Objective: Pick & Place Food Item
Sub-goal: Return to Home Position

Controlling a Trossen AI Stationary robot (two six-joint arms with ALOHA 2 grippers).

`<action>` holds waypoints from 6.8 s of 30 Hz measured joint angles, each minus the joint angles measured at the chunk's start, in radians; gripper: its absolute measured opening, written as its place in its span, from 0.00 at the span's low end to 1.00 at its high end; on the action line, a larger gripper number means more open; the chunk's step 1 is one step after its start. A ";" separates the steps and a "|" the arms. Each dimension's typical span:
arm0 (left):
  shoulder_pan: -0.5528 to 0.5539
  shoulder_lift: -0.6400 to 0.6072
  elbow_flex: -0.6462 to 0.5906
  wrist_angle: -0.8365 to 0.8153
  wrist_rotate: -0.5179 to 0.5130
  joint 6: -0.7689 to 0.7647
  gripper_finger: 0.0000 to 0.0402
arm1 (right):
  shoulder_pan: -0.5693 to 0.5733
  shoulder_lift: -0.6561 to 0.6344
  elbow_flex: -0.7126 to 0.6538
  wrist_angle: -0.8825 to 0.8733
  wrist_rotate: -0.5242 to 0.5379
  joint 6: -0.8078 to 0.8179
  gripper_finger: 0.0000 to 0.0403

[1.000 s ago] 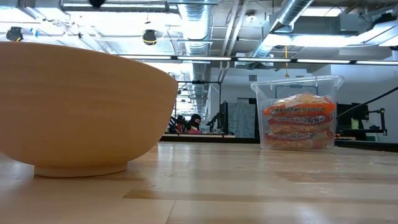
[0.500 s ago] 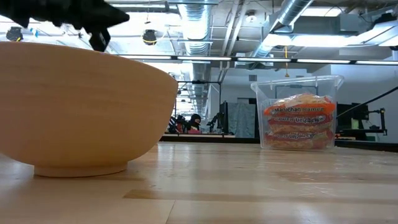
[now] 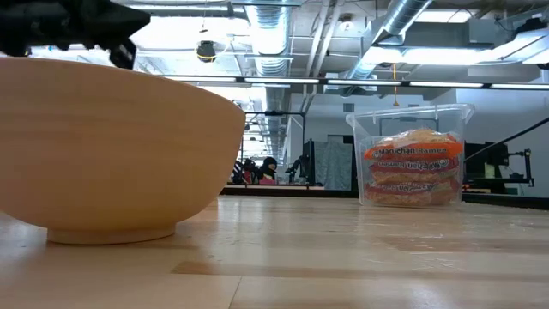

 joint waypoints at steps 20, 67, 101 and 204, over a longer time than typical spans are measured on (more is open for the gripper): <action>0.010 -0.291 -0.077 -0.231 0.041 0.051 0.00 | 0.000 0.002 -0.001 0.218 0.104 -0.152 0.00; -0.204 -0.288 -0.214 -0.051 -0.270 0.147 0.00 | 0.012 0.002 -0.001 0.248 -0.008 -0.177 0.00; -0.191 -0.080 -0.215 0.209 -0.748 -0.786 0.00 | -0.476 -0.037 -0.003 0.583 -0.975 -1.180 0.00; -0.194 0.083 -0.215 0.241 -0.358 0.261 0.00 | -0.444 -1.295 -1.861 1.567 -0.834 -0.988 0.00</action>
